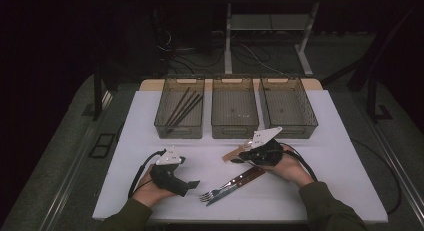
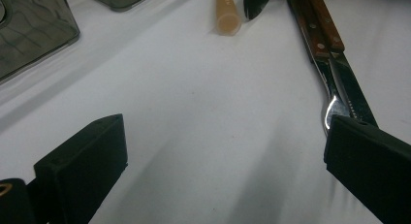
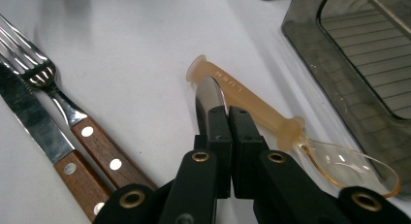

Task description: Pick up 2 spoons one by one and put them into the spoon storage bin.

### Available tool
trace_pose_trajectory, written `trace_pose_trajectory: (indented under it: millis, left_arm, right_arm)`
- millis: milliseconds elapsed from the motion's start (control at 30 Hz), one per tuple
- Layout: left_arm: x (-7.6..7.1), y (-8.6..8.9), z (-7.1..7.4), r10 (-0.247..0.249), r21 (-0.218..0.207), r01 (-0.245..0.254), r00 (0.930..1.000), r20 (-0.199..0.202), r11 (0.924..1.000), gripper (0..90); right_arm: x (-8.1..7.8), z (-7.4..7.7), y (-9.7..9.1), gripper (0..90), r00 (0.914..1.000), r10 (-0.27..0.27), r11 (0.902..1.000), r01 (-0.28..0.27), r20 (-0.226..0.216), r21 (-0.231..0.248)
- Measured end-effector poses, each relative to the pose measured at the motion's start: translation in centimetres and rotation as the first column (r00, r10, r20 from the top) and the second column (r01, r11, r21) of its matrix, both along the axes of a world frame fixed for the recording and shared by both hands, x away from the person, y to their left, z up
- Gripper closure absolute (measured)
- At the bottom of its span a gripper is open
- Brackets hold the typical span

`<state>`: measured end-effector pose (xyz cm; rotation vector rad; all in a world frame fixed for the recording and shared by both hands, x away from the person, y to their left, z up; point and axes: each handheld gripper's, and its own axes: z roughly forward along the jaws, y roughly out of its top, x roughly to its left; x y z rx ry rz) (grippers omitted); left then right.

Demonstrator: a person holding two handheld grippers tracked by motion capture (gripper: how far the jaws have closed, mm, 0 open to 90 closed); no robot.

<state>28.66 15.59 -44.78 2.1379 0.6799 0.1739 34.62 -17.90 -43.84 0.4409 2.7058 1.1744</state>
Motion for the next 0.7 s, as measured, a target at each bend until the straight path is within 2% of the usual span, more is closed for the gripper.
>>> trace_pose_trajectory:
  millis: [200, 700]
  left_arm:
    - [0.0, 0.0, 0.0, 0.003, -0.006, -0.003, 1.0000, 0.000, 1.0000, 0.9]
    - [0.0, 0.1, 0.1, 0.003, -0.011, -0.003, 1.0000, 0.000, 0.9999, 0.9]
  right_arm:
    - [0.1, 0.2, -0.3, 88.5, 1.0000, -0.005, 1.0000, 0.005, 0.003, 0.000]
    - [0.1, 1.9, -2.1, 88.8, 0.9982, -0.059, 0.9956, 0.059, -0.002, 0.073]
